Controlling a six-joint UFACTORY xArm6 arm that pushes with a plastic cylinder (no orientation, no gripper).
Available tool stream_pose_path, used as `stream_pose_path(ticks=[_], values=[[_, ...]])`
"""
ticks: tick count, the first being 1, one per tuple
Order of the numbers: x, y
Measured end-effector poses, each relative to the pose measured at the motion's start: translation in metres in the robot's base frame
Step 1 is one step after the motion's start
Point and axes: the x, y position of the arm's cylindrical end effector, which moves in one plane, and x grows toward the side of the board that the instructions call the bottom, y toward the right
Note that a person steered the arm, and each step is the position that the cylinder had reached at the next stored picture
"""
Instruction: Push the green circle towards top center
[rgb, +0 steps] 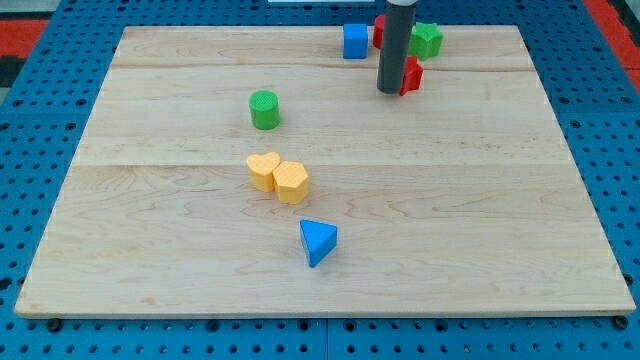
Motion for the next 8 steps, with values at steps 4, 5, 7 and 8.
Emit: stream_pose_path(ticks=[4, 5, 7, 8], values=[[0.060, -0.116], [0.084, -0.185], [0.036, -0.181], [0.015, -0.218]])
